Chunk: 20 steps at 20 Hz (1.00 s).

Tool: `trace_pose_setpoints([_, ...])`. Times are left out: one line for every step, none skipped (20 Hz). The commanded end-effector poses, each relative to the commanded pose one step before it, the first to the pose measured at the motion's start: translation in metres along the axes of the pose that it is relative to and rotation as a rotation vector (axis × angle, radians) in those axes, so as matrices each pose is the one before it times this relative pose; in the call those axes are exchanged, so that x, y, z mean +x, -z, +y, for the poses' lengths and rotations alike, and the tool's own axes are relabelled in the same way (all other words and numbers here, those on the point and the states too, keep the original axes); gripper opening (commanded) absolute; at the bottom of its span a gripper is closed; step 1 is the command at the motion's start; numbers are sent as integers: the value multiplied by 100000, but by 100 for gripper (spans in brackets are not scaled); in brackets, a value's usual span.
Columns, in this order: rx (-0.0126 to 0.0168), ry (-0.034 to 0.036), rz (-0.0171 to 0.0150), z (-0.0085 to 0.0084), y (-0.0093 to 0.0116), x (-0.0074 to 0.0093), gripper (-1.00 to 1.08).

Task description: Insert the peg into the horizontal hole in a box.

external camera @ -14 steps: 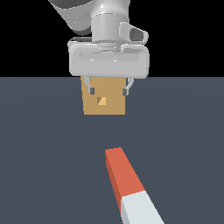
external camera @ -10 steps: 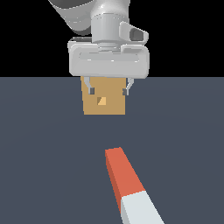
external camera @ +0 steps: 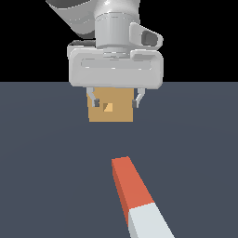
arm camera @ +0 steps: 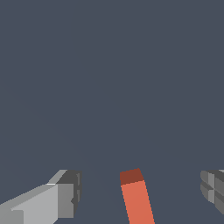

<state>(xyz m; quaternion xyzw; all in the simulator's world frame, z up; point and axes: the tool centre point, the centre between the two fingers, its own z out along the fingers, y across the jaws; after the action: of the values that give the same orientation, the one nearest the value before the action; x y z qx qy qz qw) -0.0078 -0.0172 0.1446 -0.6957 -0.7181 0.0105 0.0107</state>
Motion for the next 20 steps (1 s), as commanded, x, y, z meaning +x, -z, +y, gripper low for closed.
trace_pose_setpoints([-170, 1500, -71, 58, -532, -1578, 100])
trace_pose_setpoints([-95, 756, -24, 39, -245, -716, 100])
trace_pose_setpoints([-102, 809, -25, 44, -262, -767, 100])
trace_pose_setpoints([-109, 865, -26, 49, -280, -817, 100])
trace_pose_setpoints([-116, 916, -26, 54, -297, -865, 100])
trace_pose_setpoints([-120, 950, -26, 58, -309, -901, 100])
trace_pose_setpoints([-124, 973, -25, 62, -317, -923, 100])
trace_pose_setpoints([-126, 990, -24, 66, -322, -937, 100])
trace_pose_setpoints([-128, 999, -22, 70, -326, -946, 100])
trace_pose_setpoints([-129, 1005, -21, 73, -328, -952, 100])
trace_pose_setpoints([-130, 1009, -19, 77, -329, -956, 100])
trace_pose_setpoints([-131, 1011, -17, 81, -330, -957, 100])
trace_pose_setpoints([-132, 1010, -15, 85, -330, -957, 100])
trace_pose_setpoints([-130, 992, -13, 88, -323, -939, 100])
trace_pose_setpoints([-125, 949, -11, 88, -308, -897, 100])
trace_pose_setpoints([-120, 903, -10, 88, -293, -854, 100])
trace_pose_setpoints([-114, 856, -8, 87, -277, -809, 100])
trace_pose_setpoints([-108, 808, -7, 86, -261, -763, 100])
trace_pose_setpoints([-101, 759, -6, 84, -244, -716, 100])
trace_pose_setpoints([-95, 710, -5, 84, -227, -668, 100])
